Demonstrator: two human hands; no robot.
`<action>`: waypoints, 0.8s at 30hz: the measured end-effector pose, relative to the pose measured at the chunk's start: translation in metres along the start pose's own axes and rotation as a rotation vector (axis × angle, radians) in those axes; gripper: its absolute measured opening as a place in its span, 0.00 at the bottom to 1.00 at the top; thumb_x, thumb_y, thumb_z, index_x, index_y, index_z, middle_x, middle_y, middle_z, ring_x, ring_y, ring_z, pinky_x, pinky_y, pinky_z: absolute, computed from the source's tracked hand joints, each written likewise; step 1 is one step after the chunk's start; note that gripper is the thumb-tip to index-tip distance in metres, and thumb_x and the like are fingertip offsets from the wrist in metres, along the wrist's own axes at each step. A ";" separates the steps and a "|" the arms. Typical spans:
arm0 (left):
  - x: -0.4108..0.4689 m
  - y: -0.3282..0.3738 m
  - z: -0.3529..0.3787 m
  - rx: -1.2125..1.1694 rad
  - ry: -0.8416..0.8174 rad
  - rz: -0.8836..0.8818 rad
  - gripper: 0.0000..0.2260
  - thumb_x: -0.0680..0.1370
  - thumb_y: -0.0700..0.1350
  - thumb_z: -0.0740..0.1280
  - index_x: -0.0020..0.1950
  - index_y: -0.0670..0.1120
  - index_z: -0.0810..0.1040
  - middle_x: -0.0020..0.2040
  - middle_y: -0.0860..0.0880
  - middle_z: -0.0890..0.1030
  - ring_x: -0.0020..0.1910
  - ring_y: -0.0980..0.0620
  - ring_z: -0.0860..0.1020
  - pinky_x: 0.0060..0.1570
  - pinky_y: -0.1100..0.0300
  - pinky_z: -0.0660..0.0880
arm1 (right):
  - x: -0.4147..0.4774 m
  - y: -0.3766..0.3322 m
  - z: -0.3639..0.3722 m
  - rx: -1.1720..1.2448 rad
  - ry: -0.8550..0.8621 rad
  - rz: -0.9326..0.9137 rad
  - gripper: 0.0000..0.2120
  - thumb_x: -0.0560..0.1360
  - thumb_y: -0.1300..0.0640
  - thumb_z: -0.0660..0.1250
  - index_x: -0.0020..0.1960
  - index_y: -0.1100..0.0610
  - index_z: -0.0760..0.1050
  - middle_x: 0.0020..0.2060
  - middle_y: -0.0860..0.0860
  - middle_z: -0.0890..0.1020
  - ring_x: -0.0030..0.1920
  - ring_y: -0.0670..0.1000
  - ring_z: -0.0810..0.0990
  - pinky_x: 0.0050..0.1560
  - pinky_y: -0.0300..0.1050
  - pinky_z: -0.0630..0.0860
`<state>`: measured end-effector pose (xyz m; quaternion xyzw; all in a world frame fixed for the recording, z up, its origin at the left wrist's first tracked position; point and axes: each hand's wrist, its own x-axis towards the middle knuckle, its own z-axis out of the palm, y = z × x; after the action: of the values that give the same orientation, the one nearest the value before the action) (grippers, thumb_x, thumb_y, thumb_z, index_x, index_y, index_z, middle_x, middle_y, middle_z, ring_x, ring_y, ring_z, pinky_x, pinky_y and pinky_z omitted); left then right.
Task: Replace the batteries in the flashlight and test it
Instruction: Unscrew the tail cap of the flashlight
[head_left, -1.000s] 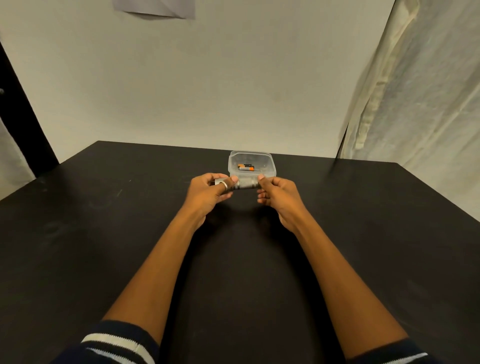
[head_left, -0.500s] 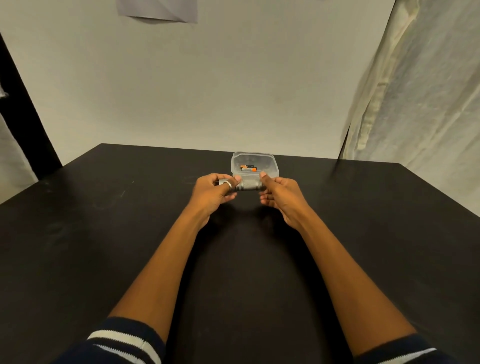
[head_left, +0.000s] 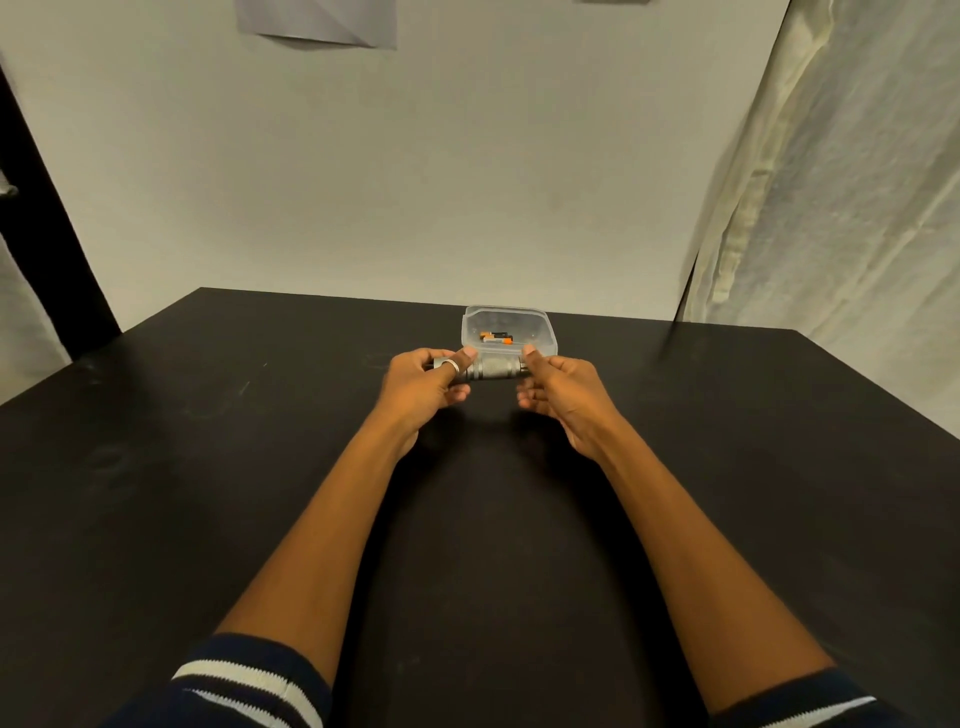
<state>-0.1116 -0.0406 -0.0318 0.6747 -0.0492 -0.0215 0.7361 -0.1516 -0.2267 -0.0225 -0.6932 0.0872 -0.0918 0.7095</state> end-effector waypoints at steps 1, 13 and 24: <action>0.000 0.000 0.000 0.002 0.004 0.001 0.16 0.75 0.53 0.75 0.55 0.43 0.82 0.50 0.43 0.86 0.40 0.52 0.85 0.44 0.61 0.82 | 0.001 0.000 0.001 -0.045 0.012 -0.006 0.14 0.81 0.47 0.69 0.48 0.58 0.83 0.36 0.55 0.84 0.34 0.47 0.82 0.37 0.38 0.80; 0.000 0.001 0.000 0.006 0.015 -0.010 0.16 0.76 0.53 0.75 0.55 0.43 0.82 0.49 0.43 0.86 0.40 0.52 0.84 0.45 0.60 0.83 | -0.001 -0.001 -0.004 0.060 -0.073 0.000 0.09 0.81 0.53 0.69 0.55 0.58 0.82 0.45 0.53 0.85 0.44 0.49 0.83 0.42 0.41 0.82; -0.004 0.004 0.000 -0.006 -0.003 -0.012 0.15 0.77 0.52 0.74 0.56 0.43 0.82 0.51 0.43 0.85 0.42 0.52 0.84 0.46 0.60 0.83 | -0.001 -0.001 -0.010 0.096 -0.127 -0.025 0.08 0.79 0.63 0.71 0.57 0.57 0.82 0.54 0.53 0.86 0.53 0.50 0.85 0.43 0.41 0.82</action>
<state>-0.1159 -0.0396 -0.0276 0.6726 -0.0462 -0.0269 0.7381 -0.1550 -0.2358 -0.0216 -0.6637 0.0291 -0.0605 0.7449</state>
